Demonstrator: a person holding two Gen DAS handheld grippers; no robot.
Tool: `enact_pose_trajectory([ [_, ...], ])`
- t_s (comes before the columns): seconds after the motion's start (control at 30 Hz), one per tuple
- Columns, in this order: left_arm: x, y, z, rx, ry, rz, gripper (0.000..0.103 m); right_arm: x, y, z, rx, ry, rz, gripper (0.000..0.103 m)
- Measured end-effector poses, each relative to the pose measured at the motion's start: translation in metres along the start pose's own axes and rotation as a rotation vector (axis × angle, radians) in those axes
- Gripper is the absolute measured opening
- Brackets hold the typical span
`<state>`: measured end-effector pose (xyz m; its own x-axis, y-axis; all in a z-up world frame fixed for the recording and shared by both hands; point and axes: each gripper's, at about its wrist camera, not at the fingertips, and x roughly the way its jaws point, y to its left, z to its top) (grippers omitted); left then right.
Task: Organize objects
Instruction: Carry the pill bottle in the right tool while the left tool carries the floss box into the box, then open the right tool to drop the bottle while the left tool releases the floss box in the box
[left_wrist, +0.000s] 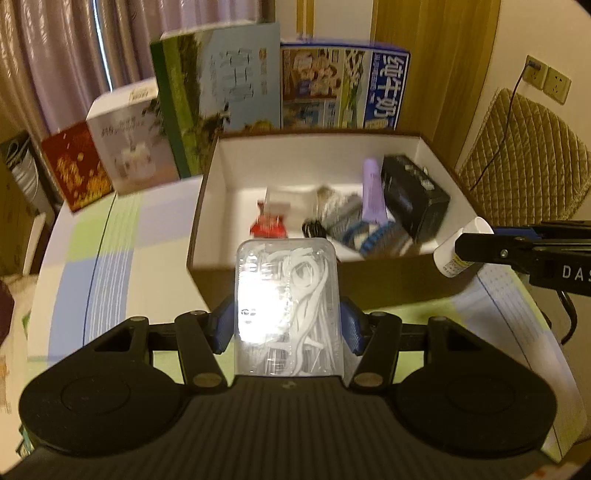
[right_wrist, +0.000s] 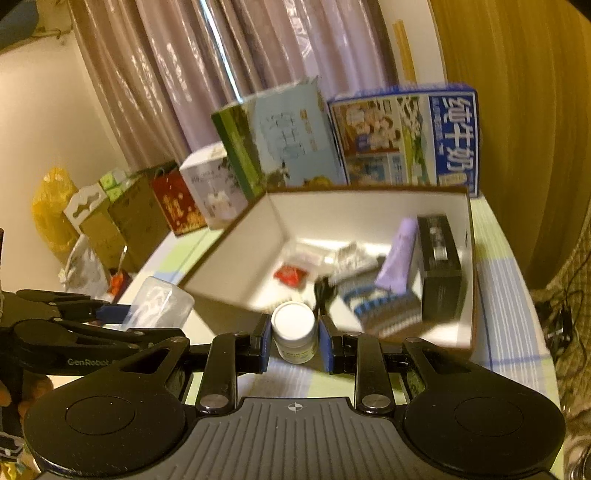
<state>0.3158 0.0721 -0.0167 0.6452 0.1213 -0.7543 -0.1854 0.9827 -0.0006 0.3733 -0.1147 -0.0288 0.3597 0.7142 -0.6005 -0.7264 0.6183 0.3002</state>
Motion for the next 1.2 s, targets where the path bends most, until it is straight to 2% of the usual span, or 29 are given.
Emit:
enact_pose_trajectory([
  [0.3, 0.035, 0.011, 0.049, 0.037, -0.011, 0.015, 0.053, 0.029, -0.012, 0.038, -0.011, -0.02, -0.011, 0.024],
  [0.5, 0.069, 0.017, 0.069, 0.045, 0.029, 0.016, 0.053, 0.059, -0.021, 0.053, -0.015, 0.006, -0.018, 0.024],
  [0.83, 0.127, 0.025, 0.081, 0.069, 0.113, 0.04, 0.053, 0.105, -0.039, 0.06, 0.018, 0.069, -0.025, 0.024],
  [1.2, 0.16, 0.027, 0.083, 0.09, 0.164, 0.044, 0.053, 0.134, -0.054, 0.059, 0.057, 0.119, -0.029, 0.024],
])
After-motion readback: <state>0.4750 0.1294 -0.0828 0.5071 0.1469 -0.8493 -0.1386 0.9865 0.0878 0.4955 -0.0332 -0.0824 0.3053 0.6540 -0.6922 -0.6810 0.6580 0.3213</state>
